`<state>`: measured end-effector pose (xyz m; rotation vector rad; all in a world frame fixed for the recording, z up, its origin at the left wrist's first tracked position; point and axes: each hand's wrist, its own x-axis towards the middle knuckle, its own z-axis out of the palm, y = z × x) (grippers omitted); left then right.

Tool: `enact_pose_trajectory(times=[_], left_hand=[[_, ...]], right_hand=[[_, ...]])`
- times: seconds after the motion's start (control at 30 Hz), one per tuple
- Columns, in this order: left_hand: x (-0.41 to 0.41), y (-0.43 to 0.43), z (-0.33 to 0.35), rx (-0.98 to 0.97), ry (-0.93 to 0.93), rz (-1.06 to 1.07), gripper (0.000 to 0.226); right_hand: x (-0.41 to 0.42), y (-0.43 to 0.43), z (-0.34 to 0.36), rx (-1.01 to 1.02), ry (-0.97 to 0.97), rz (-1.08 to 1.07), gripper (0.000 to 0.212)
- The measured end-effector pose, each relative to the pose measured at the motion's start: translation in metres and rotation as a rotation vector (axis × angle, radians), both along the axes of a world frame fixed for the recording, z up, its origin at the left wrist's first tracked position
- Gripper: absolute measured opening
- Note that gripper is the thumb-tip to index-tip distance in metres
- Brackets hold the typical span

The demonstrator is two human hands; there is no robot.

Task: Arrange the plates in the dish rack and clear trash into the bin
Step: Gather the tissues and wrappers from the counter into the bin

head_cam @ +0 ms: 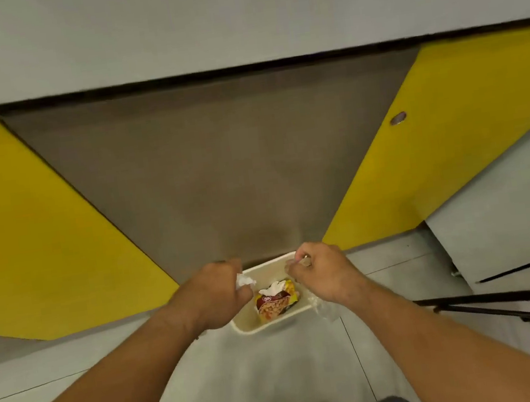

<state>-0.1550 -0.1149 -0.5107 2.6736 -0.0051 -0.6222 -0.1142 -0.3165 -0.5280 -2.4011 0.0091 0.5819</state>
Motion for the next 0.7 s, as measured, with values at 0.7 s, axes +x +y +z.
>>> enact_pose_trajectory(times=[0.7], left_hand=[[0.044, 0.001, -0.238, -0.036, -0.198, -0.064, 0.046]], right_hand=[[0.054, 0.009, -0.217, -0.207, -0.172, 0.414, 0.022]])
